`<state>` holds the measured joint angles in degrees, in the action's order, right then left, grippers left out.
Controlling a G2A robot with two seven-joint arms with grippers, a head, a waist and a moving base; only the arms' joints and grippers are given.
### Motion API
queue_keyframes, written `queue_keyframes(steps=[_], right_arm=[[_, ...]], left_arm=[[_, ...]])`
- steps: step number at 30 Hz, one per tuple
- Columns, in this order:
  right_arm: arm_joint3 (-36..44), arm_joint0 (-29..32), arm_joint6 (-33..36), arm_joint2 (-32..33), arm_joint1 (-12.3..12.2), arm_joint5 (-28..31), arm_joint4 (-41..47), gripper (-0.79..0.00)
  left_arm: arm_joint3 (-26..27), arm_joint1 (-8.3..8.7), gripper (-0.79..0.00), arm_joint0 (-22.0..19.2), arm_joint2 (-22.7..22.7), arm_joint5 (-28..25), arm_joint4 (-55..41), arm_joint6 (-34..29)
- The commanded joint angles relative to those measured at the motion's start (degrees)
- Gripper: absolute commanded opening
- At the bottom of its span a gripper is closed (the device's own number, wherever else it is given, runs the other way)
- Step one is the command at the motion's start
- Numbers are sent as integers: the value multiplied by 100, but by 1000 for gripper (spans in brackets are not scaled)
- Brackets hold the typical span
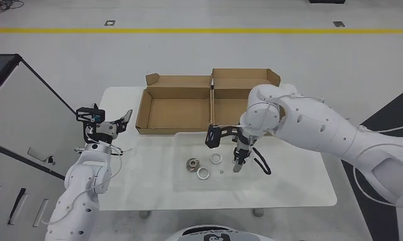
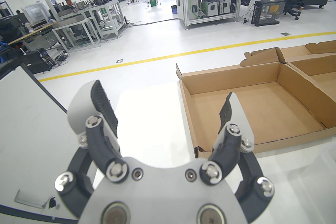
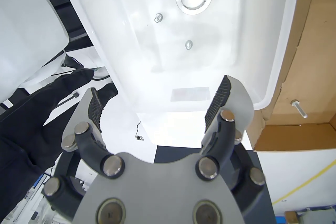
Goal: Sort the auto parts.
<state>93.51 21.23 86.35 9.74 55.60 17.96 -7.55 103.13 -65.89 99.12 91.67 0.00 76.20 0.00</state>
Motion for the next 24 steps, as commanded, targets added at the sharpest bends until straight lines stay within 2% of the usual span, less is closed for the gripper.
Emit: queue_keyframes(steps=[1,10,16,21,24], right_arm=[[33,43,-81,0,0,81,-89,0],[213,234,-322,0,-10,322,-578,-9],[119,343,-326,0,20,326,-723,-160],[-6,439,-364,0,92,364,-836,-203],[-78,495,-330,0,147,331,-981,-262]], left_arm=[[0,0,0,0,0,0,0,0],[0,0,0,0,0,0,0,0],[0,0,0,0,0,0,0,0],[0,0,0,0,0,0,0,0],[0,0,0,0,0,0,0,0]])
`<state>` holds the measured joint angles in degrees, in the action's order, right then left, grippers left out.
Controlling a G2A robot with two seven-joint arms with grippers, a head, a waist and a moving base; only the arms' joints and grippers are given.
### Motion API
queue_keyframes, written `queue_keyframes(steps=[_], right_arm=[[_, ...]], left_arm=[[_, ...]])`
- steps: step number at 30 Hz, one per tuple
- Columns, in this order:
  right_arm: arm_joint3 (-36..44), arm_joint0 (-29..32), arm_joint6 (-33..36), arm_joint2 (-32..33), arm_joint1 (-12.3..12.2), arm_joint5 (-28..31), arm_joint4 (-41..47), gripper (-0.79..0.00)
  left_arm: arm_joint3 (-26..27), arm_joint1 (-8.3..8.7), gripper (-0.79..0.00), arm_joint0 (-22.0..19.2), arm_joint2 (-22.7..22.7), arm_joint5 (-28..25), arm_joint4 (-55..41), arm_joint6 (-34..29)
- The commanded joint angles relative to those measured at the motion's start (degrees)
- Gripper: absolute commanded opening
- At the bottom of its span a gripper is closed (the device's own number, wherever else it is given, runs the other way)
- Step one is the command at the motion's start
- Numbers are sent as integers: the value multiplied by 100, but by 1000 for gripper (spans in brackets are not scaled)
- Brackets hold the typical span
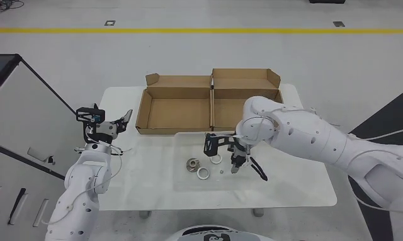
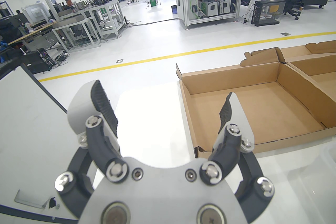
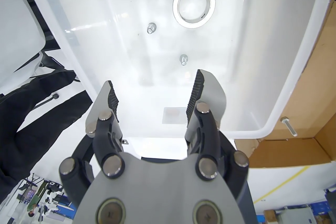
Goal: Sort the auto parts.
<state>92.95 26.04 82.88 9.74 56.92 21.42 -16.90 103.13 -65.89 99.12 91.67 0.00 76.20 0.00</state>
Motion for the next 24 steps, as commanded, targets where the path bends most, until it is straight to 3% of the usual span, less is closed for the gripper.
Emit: queue_keyframes(steps=[1,10,24], right_arm=[[-47,28,17,0,35,-16,-86,-283],[-353,190,12,0,227,-11,-416,-391],[-697,391,82,0,415,-81,-632,-462]], left_arm=[[0,0,0,0,0,0,0,0],[0,0,0,0,0,0,0,0],[0,0,0,0,0,0,0,0]])
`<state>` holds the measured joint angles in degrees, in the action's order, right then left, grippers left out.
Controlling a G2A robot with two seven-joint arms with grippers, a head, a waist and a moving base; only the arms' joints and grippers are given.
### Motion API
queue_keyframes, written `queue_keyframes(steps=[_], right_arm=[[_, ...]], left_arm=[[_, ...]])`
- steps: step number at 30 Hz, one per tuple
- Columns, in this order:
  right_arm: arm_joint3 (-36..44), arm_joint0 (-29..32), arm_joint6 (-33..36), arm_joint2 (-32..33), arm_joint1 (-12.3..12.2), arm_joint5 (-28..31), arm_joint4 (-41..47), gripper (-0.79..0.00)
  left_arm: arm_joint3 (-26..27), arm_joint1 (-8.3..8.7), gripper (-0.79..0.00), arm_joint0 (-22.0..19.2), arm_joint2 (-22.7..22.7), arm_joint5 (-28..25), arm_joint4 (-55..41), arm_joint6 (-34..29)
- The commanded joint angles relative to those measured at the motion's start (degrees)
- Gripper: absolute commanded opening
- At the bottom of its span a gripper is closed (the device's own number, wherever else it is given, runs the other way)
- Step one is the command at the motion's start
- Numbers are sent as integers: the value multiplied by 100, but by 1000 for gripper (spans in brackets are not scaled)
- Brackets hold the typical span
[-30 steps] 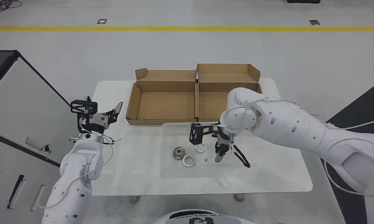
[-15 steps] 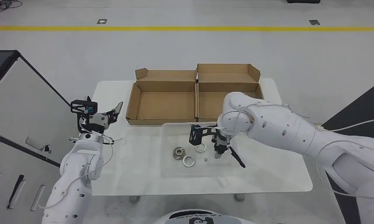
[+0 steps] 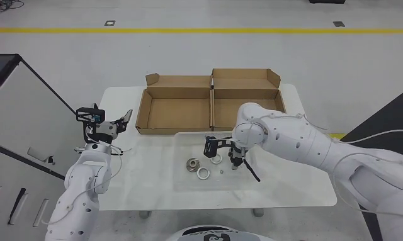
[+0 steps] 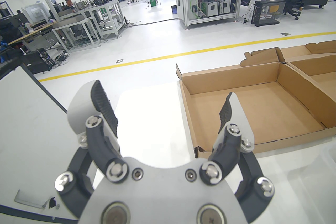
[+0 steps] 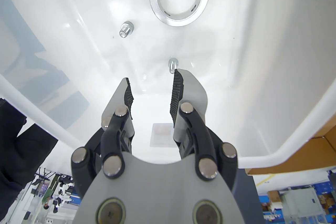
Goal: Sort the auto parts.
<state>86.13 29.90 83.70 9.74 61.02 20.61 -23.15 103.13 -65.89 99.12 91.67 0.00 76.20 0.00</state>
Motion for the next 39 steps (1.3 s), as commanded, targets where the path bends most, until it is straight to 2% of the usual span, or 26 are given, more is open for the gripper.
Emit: queue_keyframes(steps=[1,39], right_arm=[[-35,8,0,0,9,0,-16,-468],[-830,86,-148,0,440,147,-143,-514]], left_arm=[[0,0,0,0,0,0,0,0],[0,0,0,0,0,0,0,0]])
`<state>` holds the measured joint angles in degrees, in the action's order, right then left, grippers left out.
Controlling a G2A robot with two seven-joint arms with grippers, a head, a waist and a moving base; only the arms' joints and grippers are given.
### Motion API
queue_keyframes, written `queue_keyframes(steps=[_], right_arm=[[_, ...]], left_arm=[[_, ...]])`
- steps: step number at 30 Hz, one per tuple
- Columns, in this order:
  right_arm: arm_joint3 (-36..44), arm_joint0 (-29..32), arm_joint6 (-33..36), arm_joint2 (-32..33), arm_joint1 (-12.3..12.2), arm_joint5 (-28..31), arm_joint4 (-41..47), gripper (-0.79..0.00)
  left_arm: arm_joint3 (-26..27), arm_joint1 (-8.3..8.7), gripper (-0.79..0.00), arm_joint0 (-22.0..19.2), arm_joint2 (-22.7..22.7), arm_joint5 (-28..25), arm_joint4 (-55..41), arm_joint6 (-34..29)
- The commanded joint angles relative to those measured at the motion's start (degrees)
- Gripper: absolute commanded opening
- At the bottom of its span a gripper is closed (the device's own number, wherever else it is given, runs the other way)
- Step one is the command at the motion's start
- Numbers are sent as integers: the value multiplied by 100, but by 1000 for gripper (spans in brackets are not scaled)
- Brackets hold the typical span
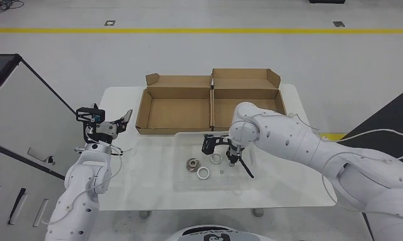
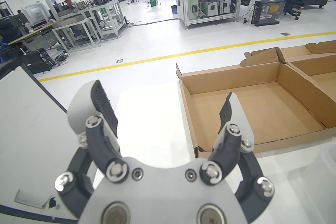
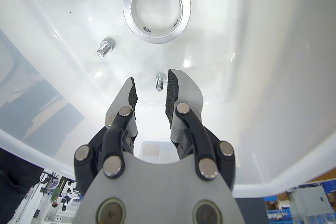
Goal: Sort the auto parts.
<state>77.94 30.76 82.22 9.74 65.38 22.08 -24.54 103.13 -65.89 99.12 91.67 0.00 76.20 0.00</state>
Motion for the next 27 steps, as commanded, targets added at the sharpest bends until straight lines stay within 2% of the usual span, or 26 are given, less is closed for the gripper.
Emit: queue_keyframes(steps=[1,19,27], right_arm=[[-20,1,0,0,8,0,-4,-514],[-210,55,-2,0,108,2,-45,-536],[-250,37,12,0,121,-13,-64,-573]], left_arm=[[0,0,0,0,0,0,0,0],[0,0,0,0,0,0,0,0],[0,0,0,0,0,0,0,0]])
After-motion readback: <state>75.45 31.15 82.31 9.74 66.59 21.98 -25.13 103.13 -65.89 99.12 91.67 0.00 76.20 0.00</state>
